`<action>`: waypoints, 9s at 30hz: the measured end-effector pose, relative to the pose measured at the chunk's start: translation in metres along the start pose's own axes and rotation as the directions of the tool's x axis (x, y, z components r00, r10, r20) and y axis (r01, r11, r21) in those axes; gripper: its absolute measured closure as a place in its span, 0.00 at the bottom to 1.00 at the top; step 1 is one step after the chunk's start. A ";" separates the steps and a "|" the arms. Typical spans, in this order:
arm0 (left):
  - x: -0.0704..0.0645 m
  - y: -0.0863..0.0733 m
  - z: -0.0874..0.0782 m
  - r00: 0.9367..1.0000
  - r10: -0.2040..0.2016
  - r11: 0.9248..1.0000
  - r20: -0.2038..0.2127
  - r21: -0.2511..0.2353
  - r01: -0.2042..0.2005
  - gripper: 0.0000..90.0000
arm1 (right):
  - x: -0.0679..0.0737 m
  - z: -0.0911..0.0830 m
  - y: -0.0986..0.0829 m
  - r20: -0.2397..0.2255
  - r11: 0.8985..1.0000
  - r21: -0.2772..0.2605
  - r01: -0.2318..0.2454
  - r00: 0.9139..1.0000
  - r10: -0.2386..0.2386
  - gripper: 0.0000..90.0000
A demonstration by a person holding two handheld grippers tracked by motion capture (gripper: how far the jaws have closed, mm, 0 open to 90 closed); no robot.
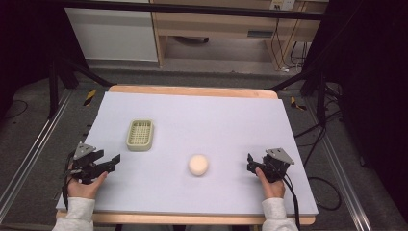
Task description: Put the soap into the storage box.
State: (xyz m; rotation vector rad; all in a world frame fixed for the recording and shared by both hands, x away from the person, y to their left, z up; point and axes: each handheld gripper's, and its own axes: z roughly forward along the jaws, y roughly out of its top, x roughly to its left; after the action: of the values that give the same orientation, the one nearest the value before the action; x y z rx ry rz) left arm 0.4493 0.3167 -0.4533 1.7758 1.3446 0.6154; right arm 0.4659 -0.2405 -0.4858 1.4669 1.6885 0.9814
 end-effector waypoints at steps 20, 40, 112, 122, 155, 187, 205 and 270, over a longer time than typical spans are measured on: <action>-0.016 0.008 -0.003 0.999 0.028 0.999 0.029 -0.037 -0.027 0.35 | 0.000 0.001 0.000 0.011 1.000 0.006 0.004 1.000 -0.004 0.04; -0.028 0.020 -0.002 0.997 0.058 0.997 0.055 -0.045 -0.056 0.33 | 0.001 0.001 0.000 0.012 1.000 0.013 0.006 1.000 -0.006 0.04; -0.115 0.055 0.034 0.949 0.236 0.971 0.211 -0.025 -0.236 0.29 | 0.001 0.003 0.001 0.001 1.000 0.026 0.009 1.000 -0.009 0.04; -0.131 0.059 0.043 0.936 0.261 0.964 0.235 -0.015 -0.265 0.27 | 0.001 0.002 0.001 0.001 1.000 0.024 0.008 1.000 -0.008 0.04; -0.190 0.065 0.062 0.891 0.322 0.939 0.321 0.008 -0.343 0.23 | 0.000 0.003 0.001 -0.007 1.000 0.029 0.013 1.000 -0.012 0.04; -0.219 0.058 0.085 0.869 0.353 0.916 0.346 0.061 -0.396 0.22 | 0.000 0.003 0.001 -0.008 1.000 0.030 0.008 1.000 -0.008 0.04; -0.228 0.052 0.093 0.862 0.357 0.906 0.359 0.091 -0.413 0.18 | 0.000 0.003 0.001 -0.008 1.000 0.030 0.007 1.000 -0.007 0.04; -0.239 0.039 0.119 0.864 0.349 0.881 0.362 0.188 -0.435 0.25 | 0.000 0.003 0.001 -0.012 1.000 0.031 0.004 1.000 -0.003 0.04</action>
State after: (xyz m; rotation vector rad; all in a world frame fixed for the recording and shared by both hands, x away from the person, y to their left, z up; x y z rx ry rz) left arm 0.4877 0.0501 -0.4669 2.2881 0.8700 0.3450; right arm 0.4693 -0.2405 -0.4866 1.4801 1.7215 0.9680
